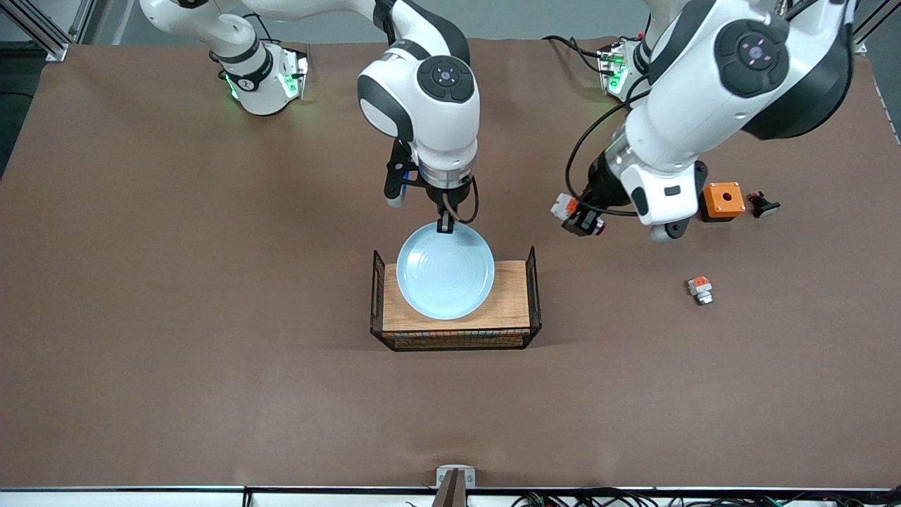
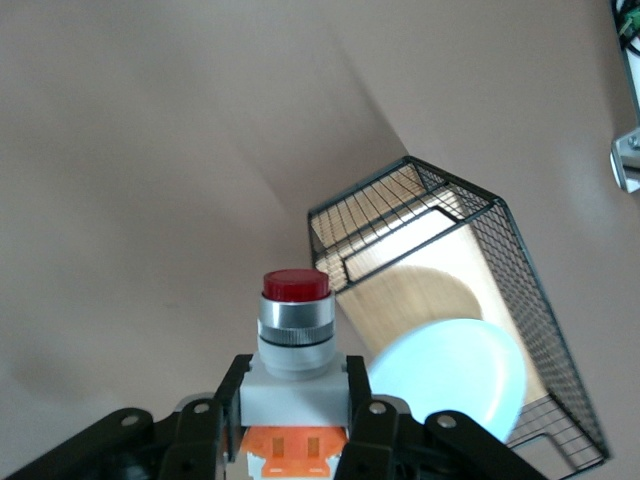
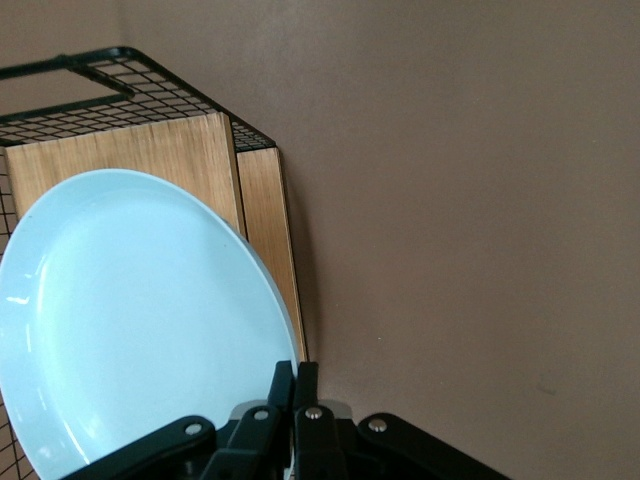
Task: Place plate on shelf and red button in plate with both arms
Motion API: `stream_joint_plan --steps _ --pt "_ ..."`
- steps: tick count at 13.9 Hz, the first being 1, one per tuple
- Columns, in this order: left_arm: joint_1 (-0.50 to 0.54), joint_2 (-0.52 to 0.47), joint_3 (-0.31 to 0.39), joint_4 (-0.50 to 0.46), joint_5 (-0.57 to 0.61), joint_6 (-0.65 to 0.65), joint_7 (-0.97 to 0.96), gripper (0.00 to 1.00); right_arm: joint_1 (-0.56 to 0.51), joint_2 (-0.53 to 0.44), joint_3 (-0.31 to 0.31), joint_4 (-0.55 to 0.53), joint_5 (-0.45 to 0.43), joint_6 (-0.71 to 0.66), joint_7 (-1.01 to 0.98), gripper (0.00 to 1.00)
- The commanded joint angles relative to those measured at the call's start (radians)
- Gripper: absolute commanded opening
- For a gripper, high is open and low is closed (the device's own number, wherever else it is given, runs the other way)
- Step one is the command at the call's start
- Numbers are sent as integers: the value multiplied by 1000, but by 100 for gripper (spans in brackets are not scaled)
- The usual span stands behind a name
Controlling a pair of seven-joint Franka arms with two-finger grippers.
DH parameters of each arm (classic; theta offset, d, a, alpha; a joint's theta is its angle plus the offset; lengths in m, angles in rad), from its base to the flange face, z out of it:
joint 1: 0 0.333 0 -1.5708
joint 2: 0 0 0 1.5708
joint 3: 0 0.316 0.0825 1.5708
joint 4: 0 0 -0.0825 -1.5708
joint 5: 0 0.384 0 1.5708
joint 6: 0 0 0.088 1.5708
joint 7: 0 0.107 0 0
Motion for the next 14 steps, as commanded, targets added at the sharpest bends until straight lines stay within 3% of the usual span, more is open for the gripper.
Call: stream_joint_plan --steps 1,6,14 --pt "-43 87 7 62 -2 53 -142 32 25 56 -9 80 -52 -8 58 0" --pt "-83 139 9 62 31 113 -269 32 25 95 -11 104 -80 7 61 0" --pt "-102 180 11 72 58 156 -279 32 30 119 -18 106 -82 40 63 1"
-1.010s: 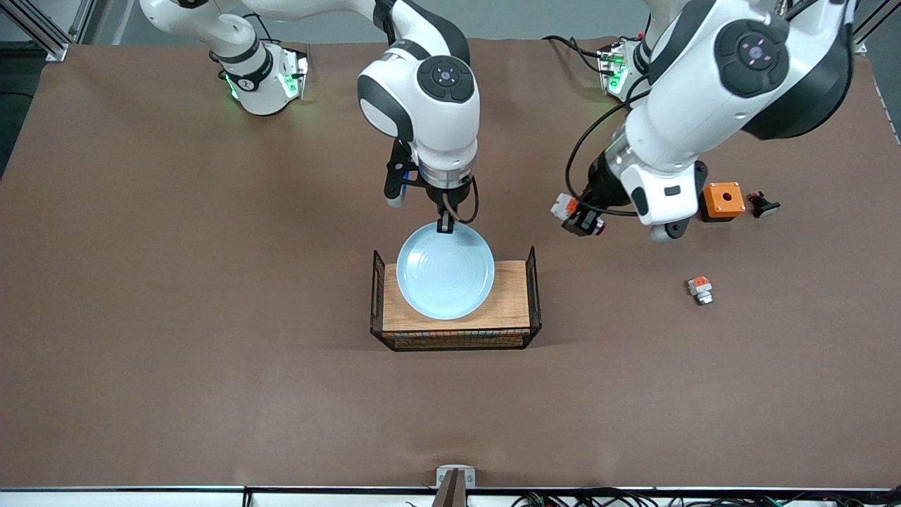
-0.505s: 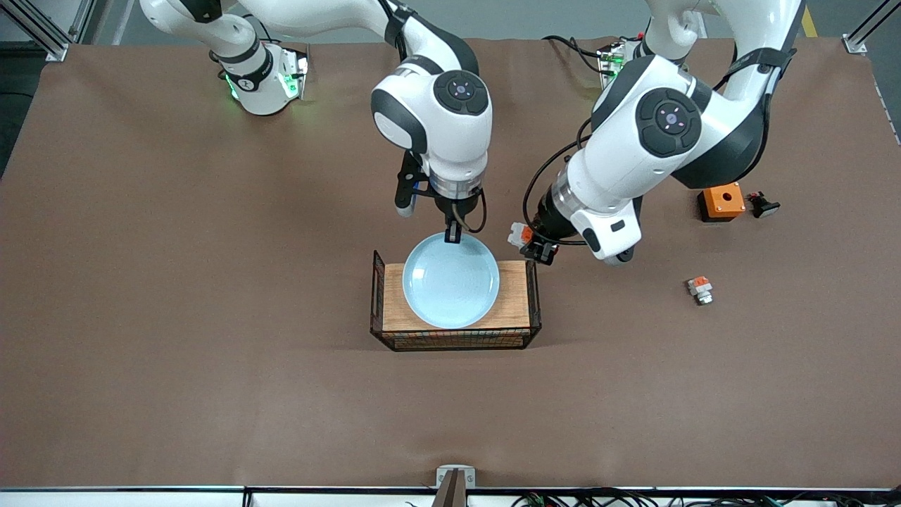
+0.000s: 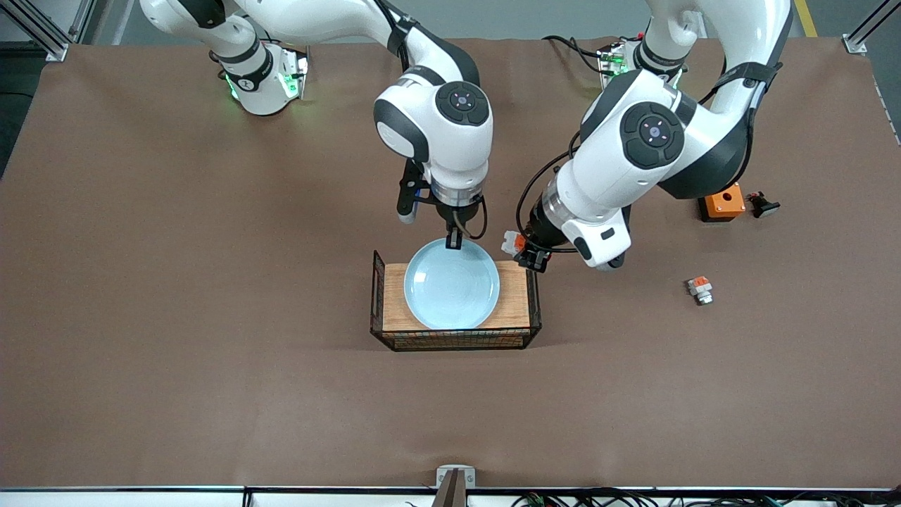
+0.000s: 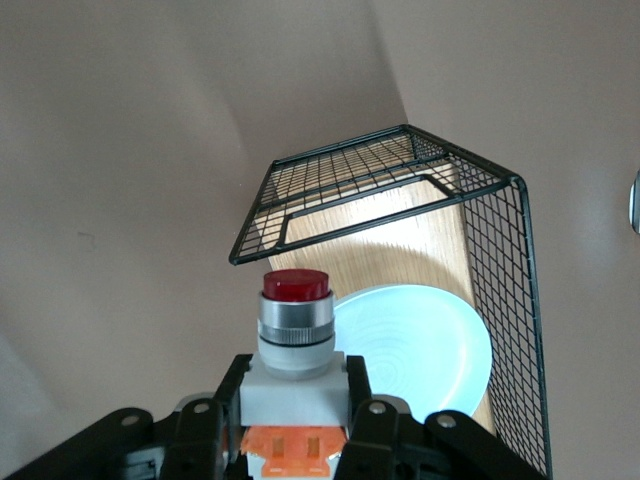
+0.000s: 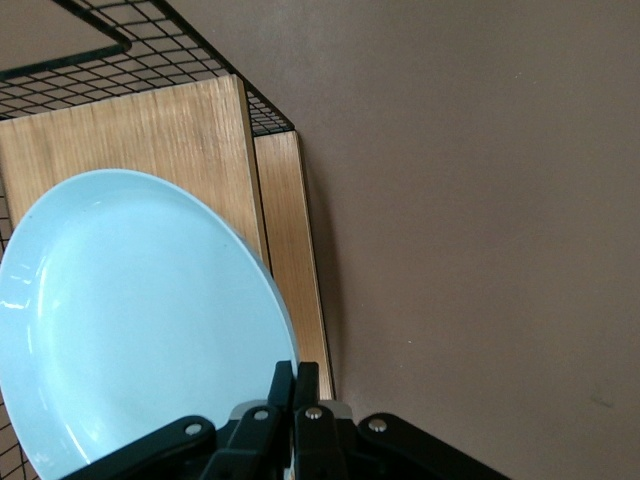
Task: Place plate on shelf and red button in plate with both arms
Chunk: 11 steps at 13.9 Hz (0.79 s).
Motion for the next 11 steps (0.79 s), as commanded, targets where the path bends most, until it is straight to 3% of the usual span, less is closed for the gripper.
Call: stream_joint_plan --steps 1,2,4,5,6,11 --pt "-20 36 9 49 31 5 -32 32 15 30 -12 38 -28 7 31 1" --pt "-26 47 9 63 31 5 -36 32 15 30 -12 36 -28 9 30 5" --pt "-32 59 13 73 35 8 -38 32 14 30 -11 36 -56 10 7 54" --pt "-32 61 12 73 40 14 -40 32 14 30 -11 39 -71 13 4 85" --pt "-32 64 12 73 46 18 -38 32 14 30 -11 42 -71 15 5 100" --pt "-42 95 13 75 49 73 -61 32 6 28 -9 54 -70 12 2 100"
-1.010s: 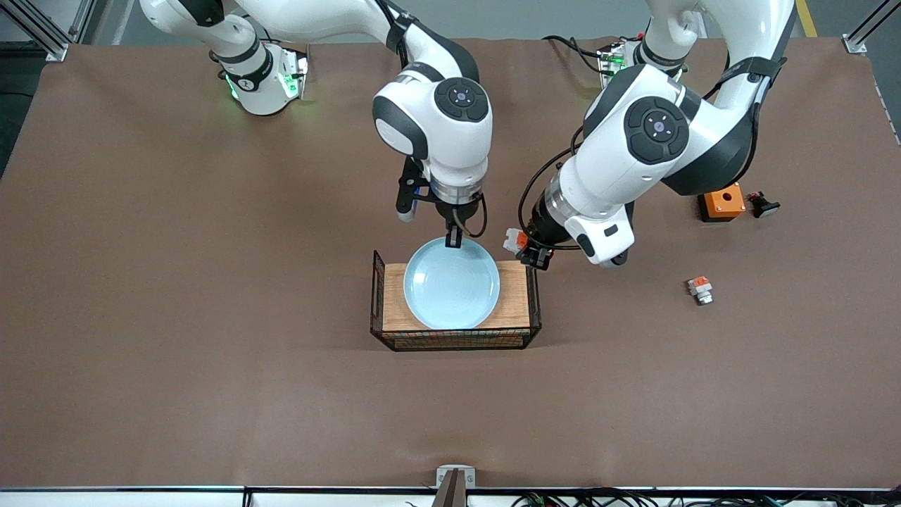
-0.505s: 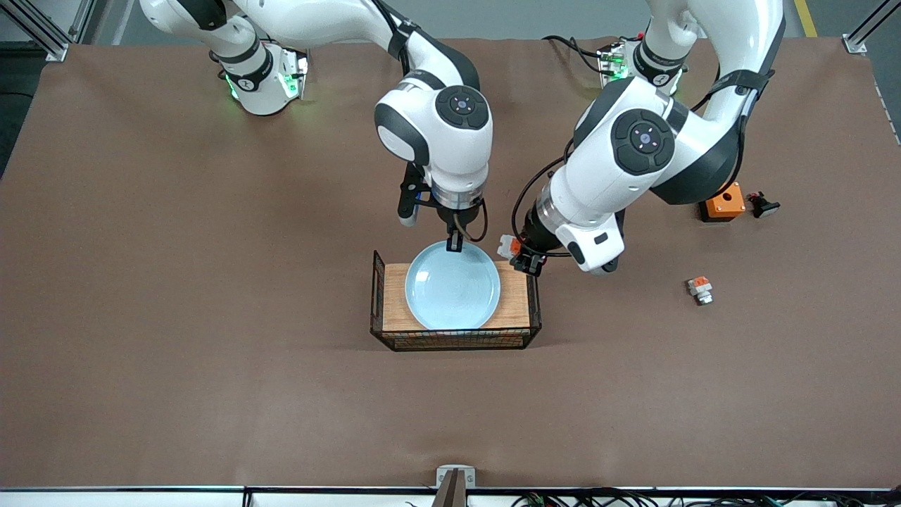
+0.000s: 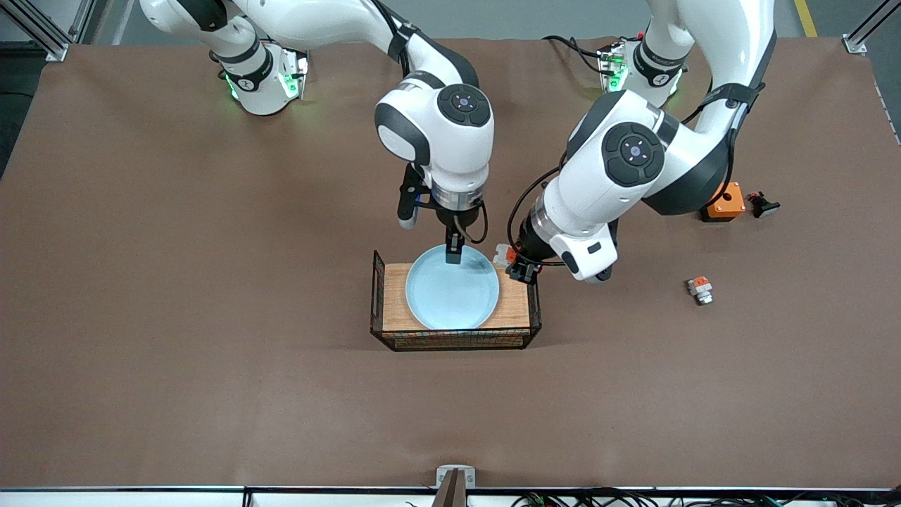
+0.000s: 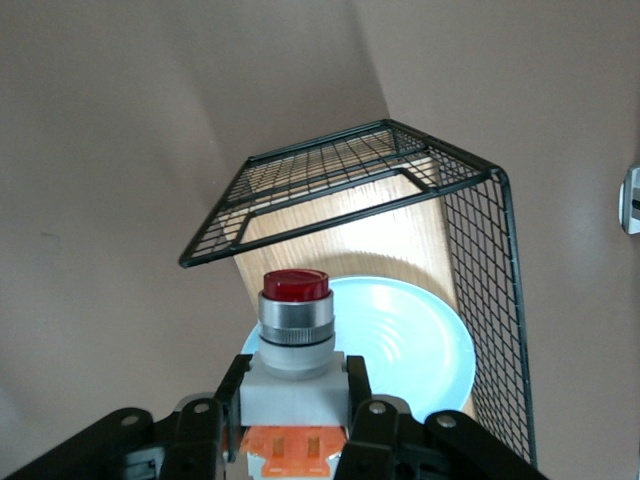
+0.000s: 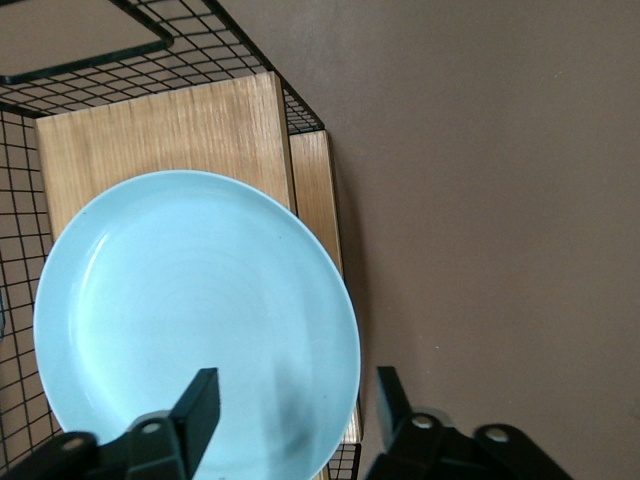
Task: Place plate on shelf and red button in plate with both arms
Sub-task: 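Carry the button over the plate with the left gripper while the right gripper withdraws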
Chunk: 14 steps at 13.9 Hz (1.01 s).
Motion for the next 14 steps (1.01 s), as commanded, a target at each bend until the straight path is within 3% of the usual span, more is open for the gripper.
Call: stream_joint_plan --steps 1,7,14 --pt "-23 36 9 34 30 37 -50 32 -2 14 -3 49 -21 -11 -3 100" --pt "-73 65 14 36 69 40 -125 32 -48 -19 9 50 36 -100 -421 100" --pt "-204 108 109 72 85 39 -216 32 -212 -150 8 50 186 -299 -1039 100"
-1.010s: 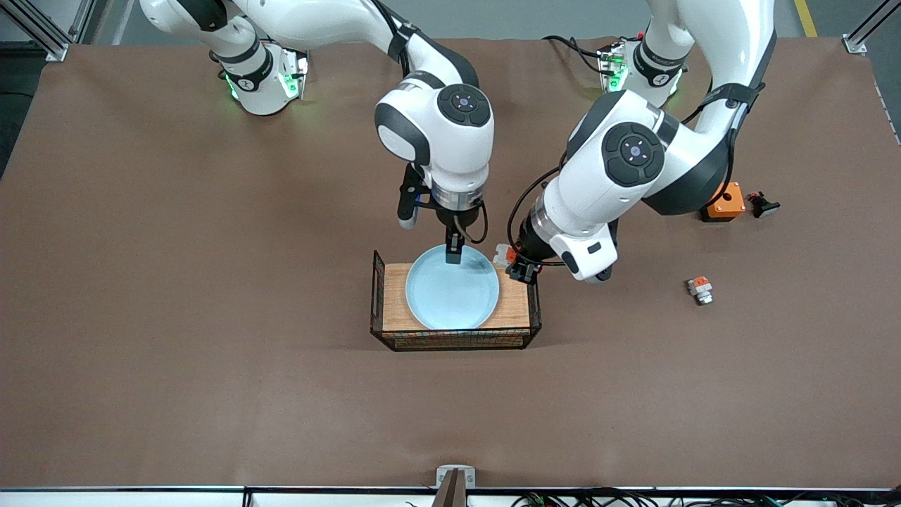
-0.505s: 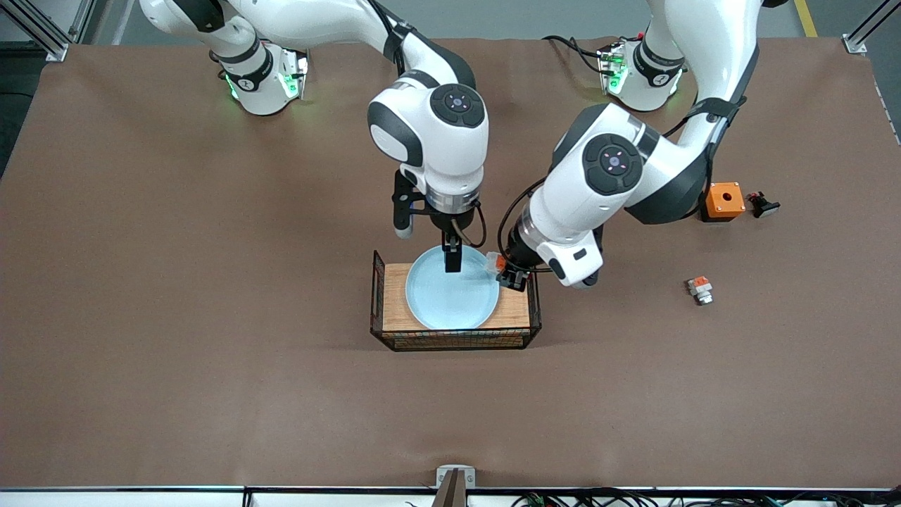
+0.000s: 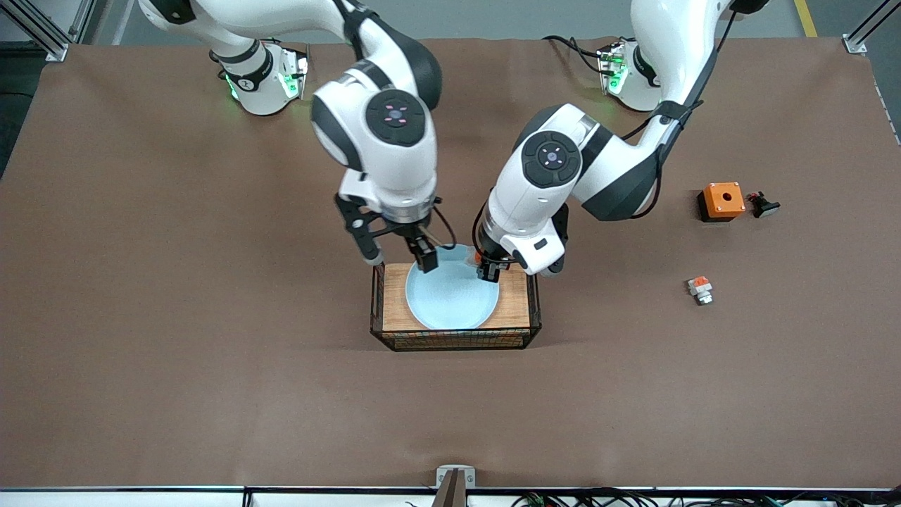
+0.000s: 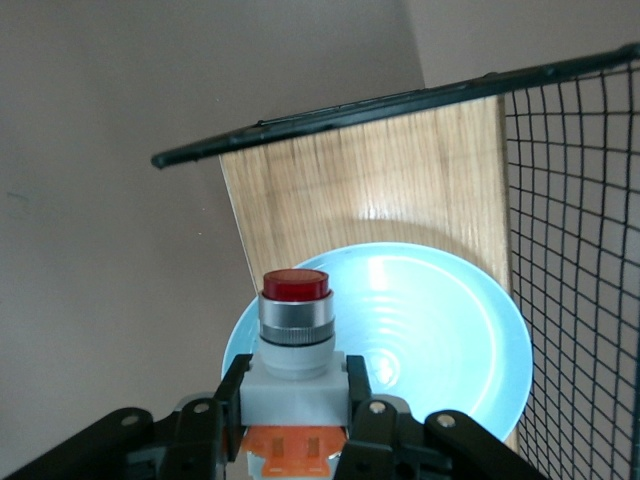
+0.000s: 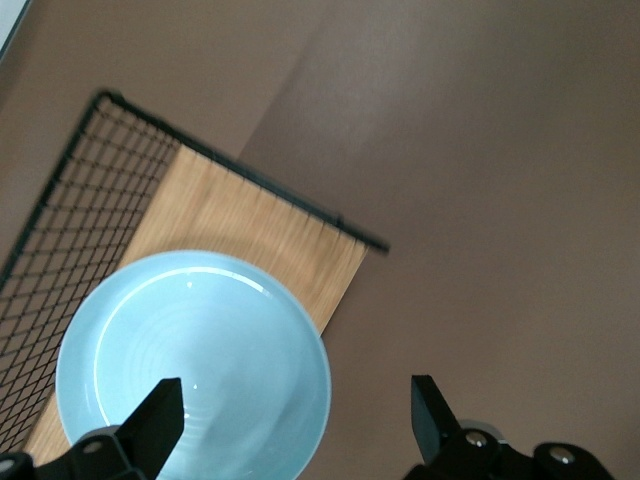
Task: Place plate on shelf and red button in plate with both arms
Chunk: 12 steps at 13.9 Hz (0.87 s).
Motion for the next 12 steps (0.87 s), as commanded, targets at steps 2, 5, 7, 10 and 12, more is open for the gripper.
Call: stream_joint_plan --steps 2,5,7,10,12 --pt "-39 57 22 88 19 -11 -55 32 -134 -95 12 -15 87 -103 -315 100" --pt "-99 100 73 153 17 -11 -91 32 -215 -151 8 -27 95 -185 -608 100" --pt "-159 119 130 170 16 -5 -98 32 -272 -172 5 -28 95 -238 -768 100" --pt "-184 149 150 174 14 18 -98 32 -364 -224 5 -82 95 -265 -998 100" --pt "-197 161 154 177 16 44 -98 32 -436 -261 6 -119 96 -267 -1133 100"
